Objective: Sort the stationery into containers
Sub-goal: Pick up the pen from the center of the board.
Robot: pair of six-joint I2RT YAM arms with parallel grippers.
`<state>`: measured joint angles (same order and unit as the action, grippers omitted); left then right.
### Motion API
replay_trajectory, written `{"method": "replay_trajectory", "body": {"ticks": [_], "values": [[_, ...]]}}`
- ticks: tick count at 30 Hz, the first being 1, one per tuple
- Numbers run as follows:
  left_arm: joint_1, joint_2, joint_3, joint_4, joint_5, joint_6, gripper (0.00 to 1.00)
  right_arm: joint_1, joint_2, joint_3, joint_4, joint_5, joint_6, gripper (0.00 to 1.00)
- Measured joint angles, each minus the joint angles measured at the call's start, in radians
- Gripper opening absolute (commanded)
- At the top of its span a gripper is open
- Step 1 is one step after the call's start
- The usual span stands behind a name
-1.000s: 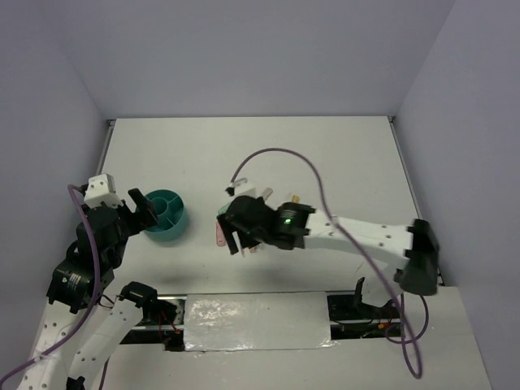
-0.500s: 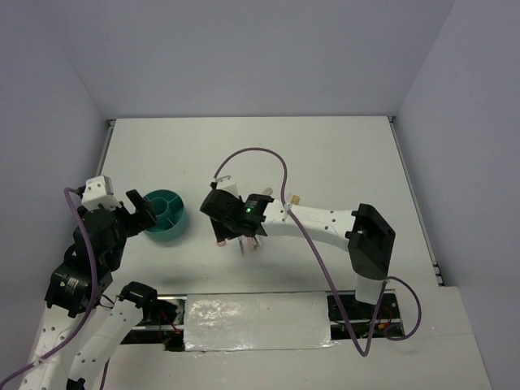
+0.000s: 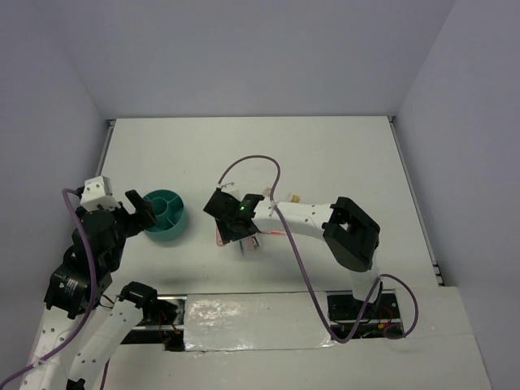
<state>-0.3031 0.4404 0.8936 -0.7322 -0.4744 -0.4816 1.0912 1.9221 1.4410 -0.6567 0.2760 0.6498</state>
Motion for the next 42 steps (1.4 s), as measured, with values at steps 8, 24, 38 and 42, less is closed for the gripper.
{"method": "replay_trajectory", "body": {"ticks": [8,24,38,42], "values": [[0.000,0.000,0.000,0.000,0.004,0.000,0.99,-0.027,0.027,-0.032,0.030,-0.029,-0.005,0.57],[0.000,-0.015,-0.013,0.002,0.009,0.003,0.99,-0.027,0.089,-0.032,0.035,-0.043,-0.013,0.40],[0.000,-0.015,-0.013,0.002,0.011,0.004,0.99,-0.029,0.089,-0.032,0.025,-0.024,0.026,0.00],[0.000,-0.015,-0.013,0.002,0.013,0.004,0.99,-0.029,0.080,-0.035,0.026,-0.018,0.055,0.00]]}}
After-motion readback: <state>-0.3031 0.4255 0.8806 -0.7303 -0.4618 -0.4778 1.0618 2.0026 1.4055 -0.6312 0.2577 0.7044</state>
